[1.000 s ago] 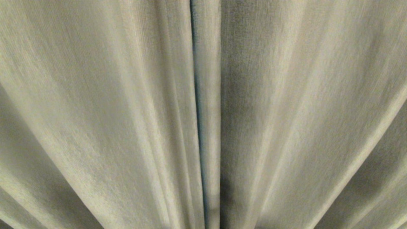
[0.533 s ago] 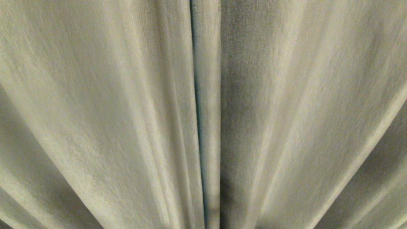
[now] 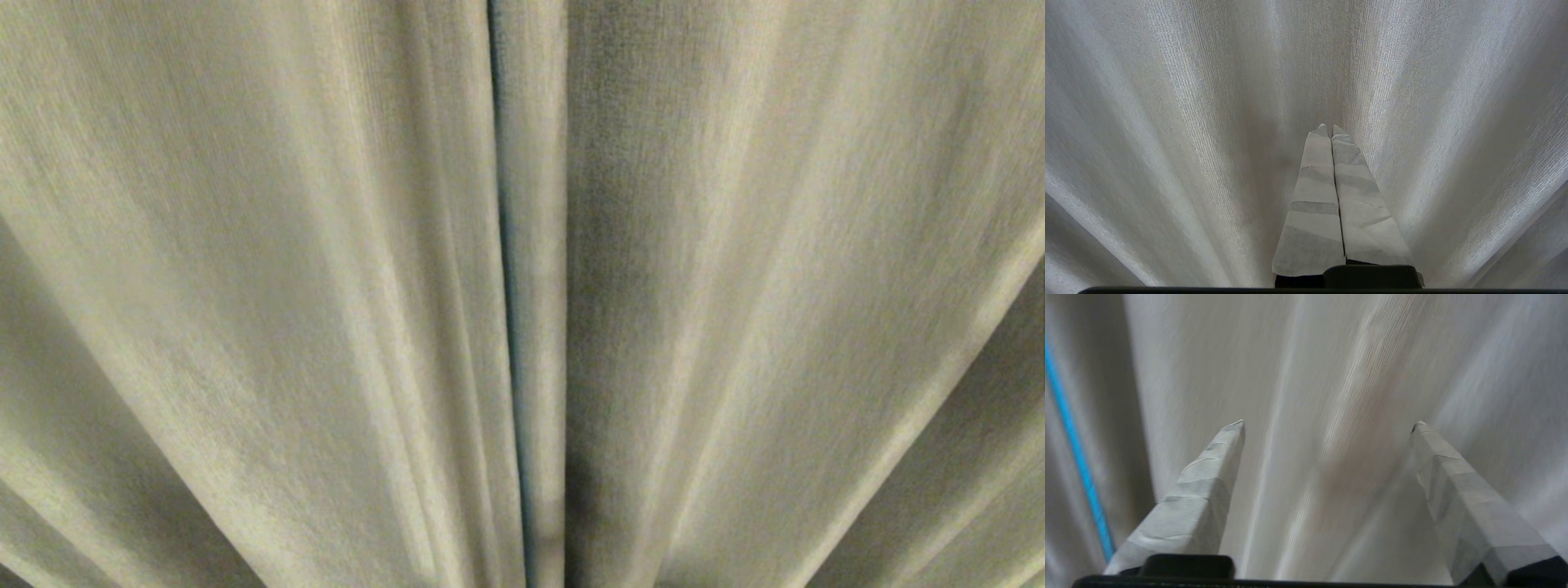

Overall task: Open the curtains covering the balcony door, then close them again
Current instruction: Pull the outer curtains open on both sides

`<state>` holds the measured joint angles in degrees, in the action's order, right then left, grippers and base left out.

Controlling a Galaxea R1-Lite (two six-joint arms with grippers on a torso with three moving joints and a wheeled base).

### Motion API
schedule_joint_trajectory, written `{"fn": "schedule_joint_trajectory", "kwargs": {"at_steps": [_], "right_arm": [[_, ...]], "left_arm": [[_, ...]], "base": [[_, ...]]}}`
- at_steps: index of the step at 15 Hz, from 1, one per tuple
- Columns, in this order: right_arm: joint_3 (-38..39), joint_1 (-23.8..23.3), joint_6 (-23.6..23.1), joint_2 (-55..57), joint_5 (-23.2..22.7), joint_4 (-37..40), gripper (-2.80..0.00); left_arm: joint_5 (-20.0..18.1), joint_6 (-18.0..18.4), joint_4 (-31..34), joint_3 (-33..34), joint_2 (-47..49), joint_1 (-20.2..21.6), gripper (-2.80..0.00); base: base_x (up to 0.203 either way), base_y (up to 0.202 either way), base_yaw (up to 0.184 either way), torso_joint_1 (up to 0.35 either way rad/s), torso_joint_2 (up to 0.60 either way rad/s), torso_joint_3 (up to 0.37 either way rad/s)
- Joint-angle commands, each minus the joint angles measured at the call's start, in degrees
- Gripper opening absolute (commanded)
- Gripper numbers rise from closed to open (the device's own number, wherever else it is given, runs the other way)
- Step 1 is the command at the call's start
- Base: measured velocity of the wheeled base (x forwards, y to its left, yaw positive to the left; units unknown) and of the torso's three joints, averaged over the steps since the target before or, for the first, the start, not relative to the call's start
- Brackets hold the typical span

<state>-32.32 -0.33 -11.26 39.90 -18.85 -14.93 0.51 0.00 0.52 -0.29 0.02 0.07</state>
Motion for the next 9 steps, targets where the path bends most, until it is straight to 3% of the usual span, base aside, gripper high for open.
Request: {"fn": "schedule_joint_trajectory", "kwargs": {"at_steps": [1,9], "right_arm": [[-1.2,0.0,1.2,8.0,-0.1,-3.9,0.00],[-4.6,0.0,4.7,25.7,-0.1,-18.4,0.00]], "left_arm": [[0.0,0.0,0.0,0.0,0.0,0.0,-2.80],[0.0,0.0,0.0,0.0,0.0,0.0,-2.80]], "base": [[0.000,0.000,0.000,0.000,0.00,0.000],[0.000,0.000,0.000,0.000,0.00,0.000]]}}
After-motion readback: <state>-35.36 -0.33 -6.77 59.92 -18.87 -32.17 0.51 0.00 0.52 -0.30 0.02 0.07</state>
